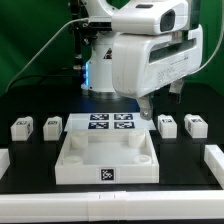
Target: Assemble one leg
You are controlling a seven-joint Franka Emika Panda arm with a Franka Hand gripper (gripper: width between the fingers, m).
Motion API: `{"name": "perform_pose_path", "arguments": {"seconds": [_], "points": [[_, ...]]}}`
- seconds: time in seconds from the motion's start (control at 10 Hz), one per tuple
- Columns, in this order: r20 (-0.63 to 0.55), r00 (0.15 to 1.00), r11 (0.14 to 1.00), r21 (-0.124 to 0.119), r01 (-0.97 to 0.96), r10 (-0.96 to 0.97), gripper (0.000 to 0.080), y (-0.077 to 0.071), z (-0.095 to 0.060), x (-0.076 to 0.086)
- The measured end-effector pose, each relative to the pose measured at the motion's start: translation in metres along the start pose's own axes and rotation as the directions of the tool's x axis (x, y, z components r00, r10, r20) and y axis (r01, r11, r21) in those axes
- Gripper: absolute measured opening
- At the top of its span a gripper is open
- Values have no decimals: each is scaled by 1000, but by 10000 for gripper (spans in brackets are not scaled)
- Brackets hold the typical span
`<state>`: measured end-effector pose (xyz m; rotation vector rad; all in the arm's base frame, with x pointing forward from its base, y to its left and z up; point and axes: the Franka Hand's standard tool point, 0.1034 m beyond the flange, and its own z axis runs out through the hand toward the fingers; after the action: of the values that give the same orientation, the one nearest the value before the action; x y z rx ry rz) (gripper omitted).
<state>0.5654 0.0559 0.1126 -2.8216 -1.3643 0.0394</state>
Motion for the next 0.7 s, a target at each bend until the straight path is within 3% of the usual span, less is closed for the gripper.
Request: {"name": "perform_pose_path", "arguments": {"seconds": [0.3, 0.5, 0.6, 0.7], "points": [[7, 998, 998, 7, 55, -55, 650, -5, 3, -6], [14, 967, 967, 11, 256, -256, 650, -23, 11, -30], [7, 910, 910, 0, 415, -415, 650, -30, 17, -48], [-3, 839, 839, -39, 543, -544, 650, -30, 20, -61]]}}
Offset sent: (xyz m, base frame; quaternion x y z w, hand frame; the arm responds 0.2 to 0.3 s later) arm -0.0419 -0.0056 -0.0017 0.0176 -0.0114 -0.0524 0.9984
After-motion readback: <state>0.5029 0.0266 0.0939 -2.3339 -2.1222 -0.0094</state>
